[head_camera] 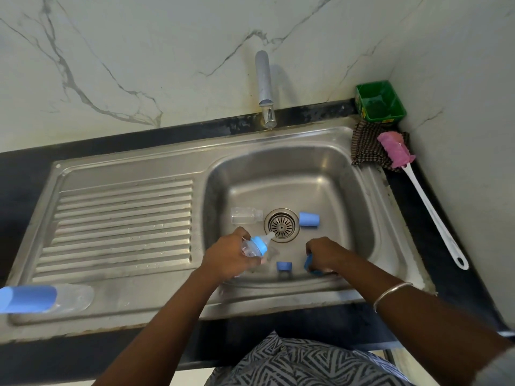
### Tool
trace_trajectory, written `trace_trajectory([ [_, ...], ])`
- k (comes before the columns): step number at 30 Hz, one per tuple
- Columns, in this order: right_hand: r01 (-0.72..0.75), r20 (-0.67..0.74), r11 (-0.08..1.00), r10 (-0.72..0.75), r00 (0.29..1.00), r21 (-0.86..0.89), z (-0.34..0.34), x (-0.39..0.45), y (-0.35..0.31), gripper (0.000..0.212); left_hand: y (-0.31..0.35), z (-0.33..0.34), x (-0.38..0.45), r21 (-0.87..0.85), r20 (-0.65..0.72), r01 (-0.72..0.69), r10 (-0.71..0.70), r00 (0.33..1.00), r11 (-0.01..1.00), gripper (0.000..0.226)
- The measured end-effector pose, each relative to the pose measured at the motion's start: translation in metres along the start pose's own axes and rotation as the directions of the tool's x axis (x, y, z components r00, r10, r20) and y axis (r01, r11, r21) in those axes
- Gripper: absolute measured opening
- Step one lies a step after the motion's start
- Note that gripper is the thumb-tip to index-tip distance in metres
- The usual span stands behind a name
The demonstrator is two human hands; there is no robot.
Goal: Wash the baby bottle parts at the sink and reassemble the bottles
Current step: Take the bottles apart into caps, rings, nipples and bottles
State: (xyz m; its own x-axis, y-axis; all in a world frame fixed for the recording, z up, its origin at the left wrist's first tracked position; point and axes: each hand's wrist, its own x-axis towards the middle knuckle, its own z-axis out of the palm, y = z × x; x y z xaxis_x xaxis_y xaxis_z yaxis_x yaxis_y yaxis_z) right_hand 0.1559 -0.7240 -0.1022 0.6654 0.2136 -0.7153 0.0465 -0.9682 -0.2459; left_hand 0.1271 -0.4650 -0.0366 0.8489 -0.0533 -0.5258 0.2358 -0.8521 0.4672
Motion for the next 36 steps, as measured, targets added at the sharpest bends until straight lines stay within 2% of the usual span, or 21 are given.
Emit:
trace_trajectory([
  [6, -0.048, -0.011, 0.994, 0.05, 0.999, 0.1, -0.003, -0.001, -0.002, 0.055, 0.002, 0.008, -0.005, 0.178, -0.075, -0.099, 0.114, 0.991, 0.979, 0.068],
  [8, -0.039, -0.143, 0.995, 0.052, 0.988, 0.096, -0.006, -0.006, -0.009, 0.046, 0.005, 0.011, -0.005, 0.218, -0.105, -0.142, 0.168, 0.98, 0.966, 0.065],
  [10, 0.003, -0.299, 0.969, 0.074, 0.951, 0.248, -0.011, -0.012, -0.022, 0.038, 0.009, 0.013, -0.006, 0.241, -0.156, -0.183, 0.225, 0.962, 0.953, 0.063],
  [11, 0.033, -0.32, 0.932, 0.091, 0.943, 0.362, -0.015, -0.015, -0.031, 0.041, 0.011, 0.014, -0.006, 0.248, -0.184, -0.202, 0.251, 0.95, 0.947, 0.063],
  [12, 0.05, -0.283, 0.869, 0.105, 0.953, 0.492, -0.021, -0.018, -0.04, 0.046, 0.013, 0.015, -0.007, 0.257, -0.212, -0.222, 0.279, 0.937, 0.941, 0.062],
  [14, -0.003, -0.082, 0.703, 0.087, 0.993, 0.712, -0.031, -0.025, -0.058, 0.056, 0.016, 0.016, -0.006, 0.281, -0.251, -0.266, 0.338, 0.907, 0.922, 0.063],
  [16, -0.072, 0.061, 0.623, 0.039, 0.997, 0.779, -0.038, -0.031, -0.071, 0.064, 0.02, 0.016, -0.006, 0.302, -0.269, -0.297, 0.379, 0.885, 0.906, 0.063],
  [18, -0.064, 0.059, 0.593, 0.027, 0.998, 0.803, -0.037, -0.033, -0.077, 0.066, 0.023, 0.014, -0.006, 0.286, -0.269, -0.312, 0.389, 0.881, 0.906, 0.062],
  [20, -0.029, 0.015, 0.528, 0.03, 0.999, 0.849, -0.033, -0.034, -0.078, 0.061, 0.023, 0.012, -0.007, 0.174, -0.254, -0.312, 0.349, 0.902, 0.934, 0.063],
  [22, 0.009, -0.03, 0.493, 0.034, 0.999, 0.87, -0.031, -0.034, -0.078, 0.059, 0.02, 0.009, -0.009, -0.023, -0.213, -0.281, 0.27, 0.939, 0.959, 0.063],
  [25, 0.033, -0.077, 0.482, 0.073, 0.994, 0.876, -0.026, -0.034, -0.08, 0.06, 0.017, 0.002, -0.009, -0.293, -0.145, -0.222, 0.186, 0.972, 0.93, 0.059],
  [28, 0.102, -0.142, 0.472, 0.05, 0.989, 0.876, -0.023, -0.035, -0.083, 0.059, 0.016, -0.003, -0.004, -0.41, -0.072, -0.189, 0.174, 0.982, 0.893, 0.052],
  [32, 0.281, -0.257, 0.459, -0.115, 0.96, 0.843, -0.026, -0.039, -0.08, 0.04, 0.007, -0.008, -0.001, -0.627, 0.115, -0.032, 0.134, 0.984, 0.778, 0.041],
  [34, 0.317, -0.25, 0.348, -0.222, 0.942, 0.882, -0.027, -0.041, -0.077, 0.018, 0.002, -0.012, 0.0, -0.7, 0.234, 0.087, 0.112, 0.966, 0.709, 0.042],
  [35, 0.335, -0.254, 0.295, -0.281, 0.926, 0.895, -0.028, -0.042, -0.074, 0.013, -0.001, -0.014, 0.0, -0.748, 0.319, 0.166, 0.129, 0.939, 0.642, 0.042],
  [36, 0.367, -0.275, 0.262, -0.331, 0.903, 0.892, -0.029, -0.042, -0.071, 0.019, -0.002, -0.016, 0.0, -0.781, 0.402, 0.242, 0.167, 0.9, 0.576, 0.043],
])
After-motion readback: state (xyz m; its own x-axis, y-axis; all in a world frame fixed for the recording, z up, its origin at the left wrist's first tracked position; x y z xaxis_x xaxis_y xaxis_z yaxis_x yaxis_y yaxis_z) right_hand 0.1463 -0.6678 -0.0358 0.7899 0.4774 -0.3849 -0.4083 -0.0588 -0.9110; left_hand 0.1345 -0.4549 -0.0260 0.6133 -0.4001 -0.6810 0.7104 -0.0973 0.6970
